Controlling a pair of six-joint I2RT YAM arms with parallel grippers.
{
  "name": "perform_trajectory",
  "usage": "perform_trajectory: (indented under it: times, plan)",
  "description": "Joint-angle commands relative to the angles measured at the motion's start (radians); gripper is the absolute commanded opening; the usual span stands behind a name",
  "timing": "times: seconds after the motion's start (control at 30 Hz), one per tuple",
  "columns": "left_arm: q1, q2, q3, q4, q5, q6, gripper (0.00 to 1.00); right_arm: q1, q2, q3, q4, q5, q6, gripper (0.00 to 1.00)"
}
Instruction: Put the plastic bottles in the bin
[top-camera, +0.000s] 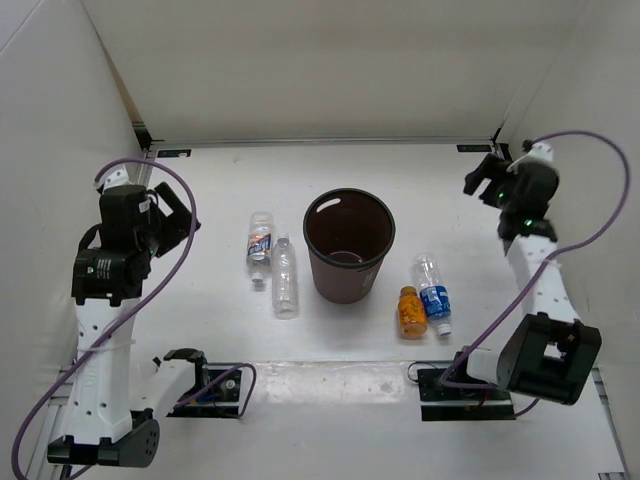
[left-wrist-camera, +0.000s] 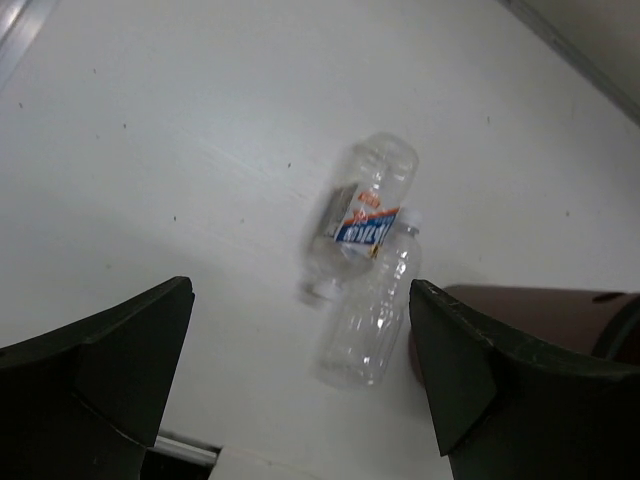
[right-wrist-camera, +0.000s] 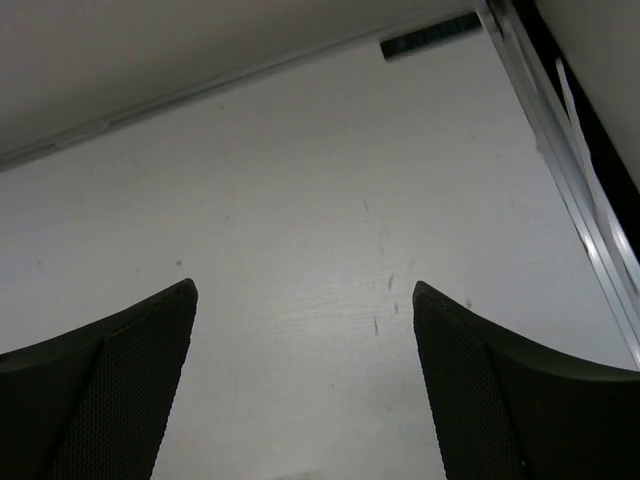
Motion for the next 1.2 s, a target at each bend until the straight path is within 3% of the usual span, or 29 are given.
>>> perform_trajectory:
  times: [0.0, 0.1, 0.13, 0.2, 0.4, 0.47, 0.5, 0.53, 0.63, 0.67, 0.73, 0.77, 0.8, 0.87, 0.97, 1.07, 1.1, 1.17]
  plan:
    - [-0.001, -0.037, 0.013, -0.147, 0.072, -0.038, 1.00, -0.093, 0.074, 0.270, -0.636, 0.081, 0.181, 0.90]
    - [-0.020, -0.051, -0.021, -0.168, 0.032, -0.054, 1.00, -0.161, 0.234, 0.433, -0.872, -0.156, 0.175, 0.90]
    - [-0.023, -0.051, -0.032, -0.171, 0.018, -0.075, 1.00, -0.189, 0.309, 0.502, -1.029, -0.196, 0.166, 0.90]
    - [-0.027, -0.074, -0.079, -0.141, 0.024, -0.110, 1.00, -0.209, 0.406, 0.554, -1.099, -0.294, 0.156, 0.90]
    - [-0.079, -0.150, -0.217, 0.057, 0.194, -0.014, 1.00, -0.200, 0.349, 0.552, -1.285, -0.279, 0.080, 0.90]
    - [-0.105, -0.186, -0.244, 0.085, 0.207, 0.009, 1.00, -0.125, 0.281, 0.569, -1.345, -0.186, 0.074, 0.90]
    - [-0.125, -0.209, -0.289, 0.106, 0.201, 0.012, 1.00, -0.020, 0.256, 0.607, -1.421, -0.143, 0.109, 0.90]
    - [-0.132, -0.221, -0.308, 0.109, 0.200, 0.015, 1.00, -0.019, 0.202, 0.607, -1.422, -0.039, 0.126, 0.90]
    - [-0.153, -0.250, -0.336, 0.087, 0.136, 0.043, 1.00, 0.219, 0.069, 0.603, -1.449, 0.261, 0.269, 0.90]
    - [-0.167, -0.249, -0.328, 0.076, 0.110, 0.055, 1.00, 0.289, 0.050, 0.499, -1.414, 0.303, 0.302, 0.90]
    - [-0.182, -0.250, -0.328, 0.073, 0.084, 0.064, 1.00, 0.220, 0.044, 0.447, -1.402, 0.145, 0.280, 0.90]
    - [-0.211, -0.249, -0.333, 0.088, 0.069, 0.089, 1.00, 0.072, 0.055, 0.384, -1.367, 0.038, 0.248, 0.90]
    - [-0.220, -0.246, -0.336, 0.097, 0.062, 0.103, 1.00, 0.049, 0.049, 0.370, -1.356, -0.024, 0.251, 0.90]
    - [-0.254, -0.246, -0.368, 0.141, 0.050, 0.156, 1.00, 0.030, 0.030, 0.365, -1.336, 0.017, 0.261, 0.90]
    - [-0.283, -0.259, -0.429, 0.175, 0.020, 0.192, 1.00, 0.056, 0.015, 0.373, -1.281, -0.007, 0.209, 0.90]
    - [-0.290, -0.287, -0.495, 0.192, -0.026, 0.189, 1.00, 0.167, 0.064, 0.376, -1.235, 0.020, 0.174, 0.90]
    - [-0.290, -0.290, -0.509, 0.186, -0.071, 0.172, 1.00, 0.256, 0.078, 0.376, -1.218, 0.041, 0.177, 0.90]
    - [-0.290, -0.269, -0.518, 0.159, -0.111, 0.118, 1.00, 0.286, 0.143, 0.377, -1.210, 0.078, 0.194, 0.90]
